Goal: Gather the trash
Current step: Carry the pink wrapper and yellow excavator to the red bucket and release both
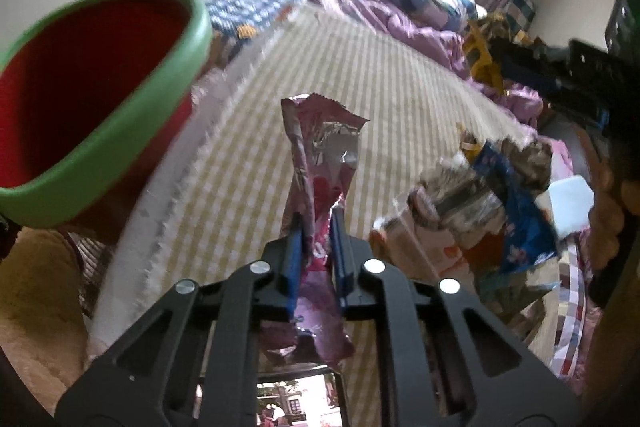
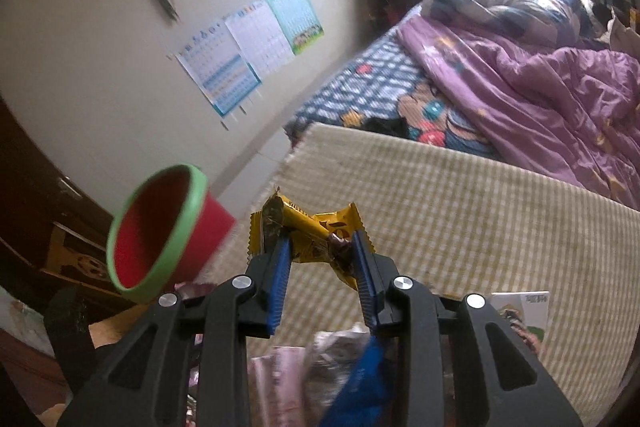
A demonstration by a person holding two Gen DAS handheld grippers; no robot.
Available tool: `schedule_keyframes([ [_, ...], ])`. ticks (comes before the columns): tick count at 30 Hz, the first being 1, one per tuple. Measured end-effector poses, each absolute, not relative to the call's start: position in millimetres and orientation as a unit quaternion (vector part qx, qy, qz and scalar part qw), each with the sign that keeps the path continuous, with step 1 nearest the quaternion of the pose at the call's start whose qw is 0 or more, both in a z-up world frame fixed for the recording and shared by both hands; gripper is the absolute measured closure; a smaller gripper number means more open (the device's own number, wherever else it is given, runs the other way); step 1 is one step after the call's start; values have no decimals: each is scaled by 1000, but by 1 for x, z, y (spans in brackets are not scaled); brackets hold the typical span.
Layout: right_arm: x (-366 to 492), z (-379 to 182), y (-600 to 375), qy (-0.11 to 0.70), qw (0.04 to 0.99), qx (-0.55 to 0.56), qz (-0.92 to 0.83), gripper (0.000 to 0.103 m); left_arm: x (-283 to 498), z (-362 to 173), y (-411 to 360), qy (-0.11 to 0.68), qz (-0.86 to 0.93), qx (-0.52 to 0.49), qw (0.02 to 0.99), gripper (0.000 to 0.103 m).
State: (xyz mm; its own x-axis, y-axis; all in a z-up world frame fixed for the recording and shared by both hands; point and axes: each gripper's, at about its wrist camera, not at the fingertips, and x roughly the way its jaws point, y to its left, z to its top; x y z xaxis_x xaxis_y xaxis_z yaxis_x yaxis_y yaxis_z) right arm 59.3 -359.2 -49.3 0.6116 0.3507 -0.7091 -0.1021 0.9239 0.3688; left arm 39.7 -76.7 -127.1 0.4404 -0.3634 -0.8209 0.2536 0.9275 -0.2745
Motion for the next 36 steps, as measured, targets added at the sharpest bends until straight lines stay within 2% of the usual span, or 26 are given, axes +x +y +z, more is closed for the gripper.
schedule_keyframes([
  [8, 51, -31, -333, 404, 891, 141, 154, 72, 38, -77, -45, 408, -137, -54, 901, 90],
  [14, 54, -29, -302, 406, 885, 138, 180, 72, 45, -62, -6, 376, -82, -65, 921, 90],
  [36, 87, -44, -185, 431, 848, 108, 289, 71, 73, -84, 58, 398, 3, -96, 912, 90],
])
